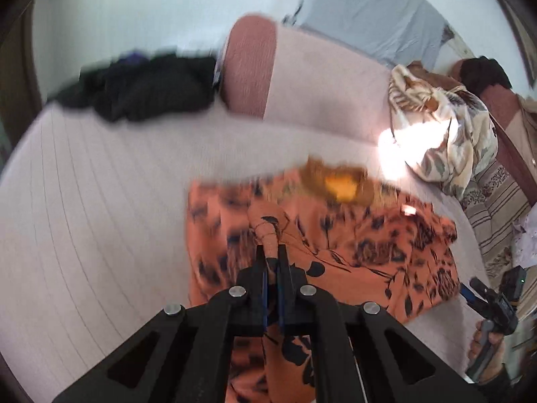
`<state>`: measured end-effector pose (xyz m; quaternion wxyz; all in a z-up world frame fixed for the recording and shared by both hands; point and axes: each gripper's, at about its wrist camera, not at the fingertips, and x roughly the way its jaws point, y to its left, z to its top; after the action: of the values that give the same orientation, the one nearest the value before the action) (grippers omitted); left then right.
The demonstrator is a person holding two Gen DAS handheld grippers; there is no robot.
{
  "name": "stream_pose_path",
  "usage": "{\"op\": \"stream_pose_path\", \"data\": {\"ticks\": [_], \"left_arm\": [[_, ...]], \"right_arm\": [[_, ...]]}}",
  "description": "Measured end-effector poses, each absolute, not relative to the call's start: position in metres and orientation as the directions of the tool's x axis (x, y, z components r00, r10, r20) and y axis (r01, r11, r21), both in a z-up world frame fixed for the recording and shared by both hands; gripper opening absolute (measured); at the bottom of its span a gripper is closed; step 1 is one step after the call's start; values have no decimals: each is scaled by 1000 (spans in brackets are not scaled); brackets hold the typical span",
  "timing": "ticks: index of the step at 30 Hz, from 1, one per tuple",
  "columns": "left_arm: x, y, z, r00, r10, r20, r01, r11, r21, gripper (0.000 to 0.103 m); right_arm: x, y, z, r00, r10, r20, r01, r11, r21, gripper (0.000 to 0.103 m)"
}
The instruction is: Fold small clothes
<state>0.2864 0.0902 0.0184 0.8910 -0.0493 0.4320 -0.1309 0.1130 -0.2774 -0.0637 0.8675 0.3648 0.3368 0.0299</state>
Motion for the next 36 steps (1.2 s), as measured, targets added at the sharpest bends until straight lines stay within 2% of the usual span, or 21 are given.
{"op": "stream_pose_path", "data": {"ticks": [2, 5, 8, 12, 14, 16, 18, 19, 23, 25, 29, 31, 36], "left_arm": [[305, 83, 46, 686, -204, -698, 215, 974, -74, 4], [338, 76, 50, 725, -147, -673, 209, 978, 12, 4], [370, 74, -1, 657, -22, -754, 150, 983, 102, 7], [381, 95, -60, 541, 67, -838, 47, 993, 110, 10], [376, 108, -65, 538, 50, -841, 14, 998, 68, 19], [365, 122, -53, 562, 44, -826, -25, 999, 36, 47], [342, 136, -33, 624, 40, -780, -71, 997, -5, 62], [327, 143, -25, 643, 29, -765, -88, 995, -37, 65], [260, 165, -18, 667, -127, -734, -121, 954, -275, 72], [232, 165, -32, 657, -210, -724, -159, 900, -406, 75], [195, 163, -74, 612, -315, -725, -286, 767, -575, 75], [192, 154, -88, 583, -355, -730, -299, 742, -600, 75], [205, 132, -93, 587, -327, -741, -278, 778, -563, 76]], "right_arm": [[115, -277, -64, 772, 297, -562, 194, 732, 653, 85], [118, -274, -63, 766, 300, -568, 184, 745, 642, 85], [120, -273, -63, 763, 304, -570, 176, 750, 637, 85], [123, -275, -61, 771, 303, -560, 174, 747, 642, 85], [123, -273, -61, 767, 297, -568, 173, 757, 630, 85], [124, -270, -59, 763, 290, -578, 168, 775, 610, 85], [124, -268, -58, 762, 282, -584, 167, 785, 597, 85], [124, -267, -58, 761, 285, -583, 172, 778, 604, 85], [119, -264, -58, 758, 341, -556, 184, 706, 684, 85], [117, -258, -63, 744, 363, -561, 215, 665, 716, 85], [95, -242, -84, 725, 405, -557, 331, 505, 797, 85], [80, -232, -86, 740, 396, -544, 340, 478, 810, 85], [106, -230, -91, 730, 395, -557, 360, 470, 805, 85]]}}
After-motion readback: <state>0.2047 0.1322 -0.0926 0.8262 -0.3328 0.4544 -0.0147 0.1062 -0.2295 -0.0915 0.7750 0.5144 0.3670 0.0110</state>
